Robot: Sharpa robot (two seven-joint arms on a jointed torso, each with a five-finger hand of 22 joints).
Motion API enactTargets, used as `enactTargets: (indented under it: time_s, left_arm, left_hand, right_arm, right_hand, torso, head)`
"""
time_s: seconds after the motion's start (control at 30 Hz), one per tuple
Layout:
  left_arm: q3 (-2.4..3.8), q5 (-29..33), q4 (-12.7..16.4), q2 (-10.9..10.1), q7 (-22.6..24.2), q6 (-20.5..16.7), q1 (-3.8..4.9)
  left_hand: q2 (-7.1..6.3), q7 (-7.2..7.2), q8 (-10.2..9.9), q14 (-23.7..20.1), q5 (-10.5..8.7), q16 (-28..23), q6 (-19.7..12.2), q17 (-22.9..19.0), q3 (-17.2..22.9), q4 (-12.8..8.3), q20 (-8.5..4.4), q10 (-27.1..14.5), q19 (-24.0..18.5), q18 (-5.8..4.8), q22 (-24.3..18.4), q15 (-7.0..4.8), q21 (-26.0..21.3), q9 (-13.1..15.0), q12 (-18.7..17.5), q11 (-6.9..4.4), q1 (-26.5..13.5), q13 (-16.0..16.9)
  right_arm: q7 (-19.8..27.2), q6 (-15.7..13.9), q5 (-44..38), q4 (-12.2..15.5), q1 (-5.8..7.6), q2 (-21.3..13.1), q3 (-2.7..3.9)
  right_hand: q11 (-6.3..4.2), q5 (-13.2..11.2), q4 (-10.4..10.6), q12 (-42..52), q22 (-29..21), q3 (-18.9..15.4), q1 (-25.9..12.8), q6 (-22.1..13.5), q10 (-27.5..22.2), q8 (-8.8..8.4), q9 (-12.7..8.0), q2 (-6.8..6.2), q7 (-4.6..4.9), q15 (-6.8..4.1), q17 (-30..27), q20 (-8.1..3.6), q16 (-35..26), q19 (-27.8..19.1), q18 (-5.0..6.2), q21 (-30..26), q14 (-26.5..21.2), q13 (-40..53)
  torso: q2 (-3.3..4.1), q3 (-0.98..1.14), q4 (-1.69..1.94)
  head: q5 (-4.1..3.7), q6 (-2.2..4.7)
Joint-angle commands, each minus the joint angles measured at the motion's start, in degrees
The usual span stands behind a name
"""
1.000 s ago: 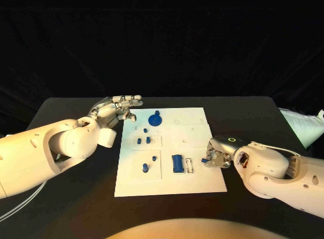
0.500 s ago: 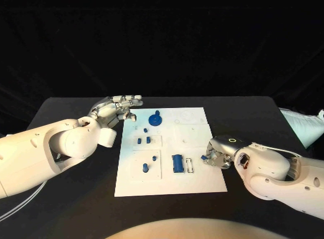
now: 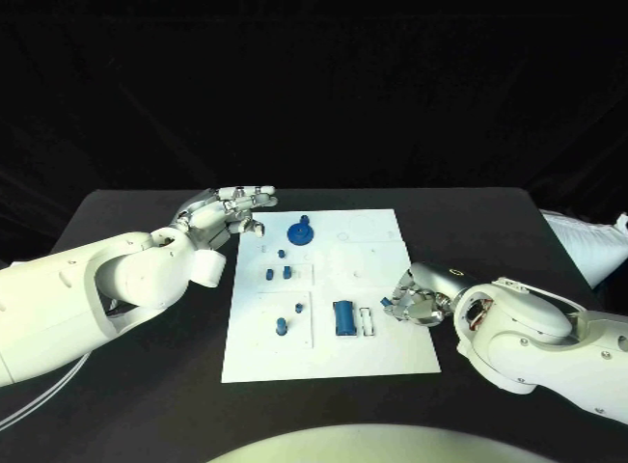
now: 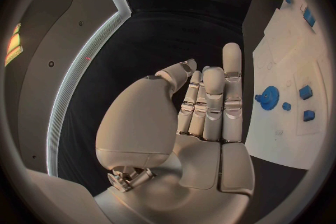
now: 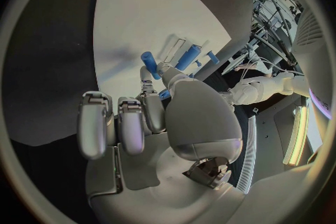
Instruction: Assemble the parts on the task board
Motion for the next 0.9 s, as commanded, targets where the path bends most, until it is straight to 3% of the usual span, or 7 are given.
enactTargets:
  time_s: [0.03, 0.27, 0.57, 0.9]
  left_arm:
    - [0.03, -0.16, 0.24, 0.10, 0.32, 1.09, 0.02]
    - [0.03, -0.16, 0.34, 0.07, 0.31, 1.06, 0.02]
    - [0.03, -0.16, 0.46, 0.06, 0.30, 1.08, 0.02]
    - [0.03, -0.16, 0.52, 0.04, 0.27, 1.05, 0.02]
  left_hand:
    - [0.24, 0.05, 0.22, -0.48, 0.00, -0.22, -0.38, -0.07, -0.12, -0.35, 0.05, -0.46, -0.53, 0.64, -0.08, 0.08, -0.33, 0.01, 0.19, -0.01, -0.01, -0.07]
    - [0.24, 0.05, 0.22, -0.48, 0.00, -0.22, -0.38, -0.07, -0.12, -0.35, 0.05, -0.46, -0.53, 0.64, -0.08, 0.08, -0.33, 0.01, 0.19, -0.01, -0.01, -0.07]
    - [0.24, 0.05, 0.22, -0.48, 0.00, -0.22, -0.38, -0.07, -0.12, -0.35, 0.05, -0.46, -0.53, 0.64, -0.08, 0.08, -0.33, 0.01, 0.19, -0.01, -0.01, -0.07]
    - [0.24, 0.05, 0.22, -0.48, 0.00, -0.22, -0.38, -0.07, -0.12, -0.35, 0.05, -0.46, -0.53, 0.64, -0.08, 0.08, -0.33, 0.01, 0.19, -0.01, -0.01, -0.07]
  right_arm:
    - [-0.56, -2.33, 5.49, 0.14, 0.02, 0.36, -0.02]
    - [-0.66, -1.56, 7.43, -0.22, -0.01, 1.42, -0.06]
    - [-0.98, -0.51, 8.86, -1.53, -0.50, 3.55, -0.21]
    - [-1.21, 0.28, 8.37, -2.30, -0.64, 4.60, -0.23]
  right_hand:
    - [-0.33, 0.41, -1.35, 0.43, 6.26, 1.64, 0.05, 0.87, 2.62, 0.14, 0.37, -0.57, -0.61, -0.27, 12.62, -0.04, 0.10, 2.58, -1.13, 0.21, 5.46, 7.96]
    - [-0.32, 0.87, -1.16, 0.53, 6.23, 1.91, -0.40, 0.98, 2.66, 0.13, 0.42, -1.01, -0.59, -0.26, 12.60, -0.05, 0.09, 2.57, -1.12, 0.18, 5.46, 8.02]
    - [-0.47, 4.20, 0.31, 1.60, 6.38, 1.11, -2.96, 1.97, 3.03, 0.50, 0.85, -2.38, -0.83, -0.36, 12.69, -0.12, 0.15, 2.65, -1.15, 0.29, 5.48, 8.62]
    - [-0.77, 5.30, 1.36, 1.75, 6.58, 0.10, -4.22, 2.86, 3.16, 0.99, 1.39, -2.37, -1.22, -0.61, 12.81, -0.31, 0.22, 2.75, -1.20, 0.45, 5.50, 8.75]
  torso:
    - [0.01, 0.00, -0.02]
    - [-0.03, -0.02, 0.04]
    - [0.02, 0.05, -0.04]
    - [0.01, 0.04, -0.04]
  head:
    - [0.11, -0.12]
    - [0.19, -0.22]
    - [0.37, -0.28]
    - [0.45, -0.37]
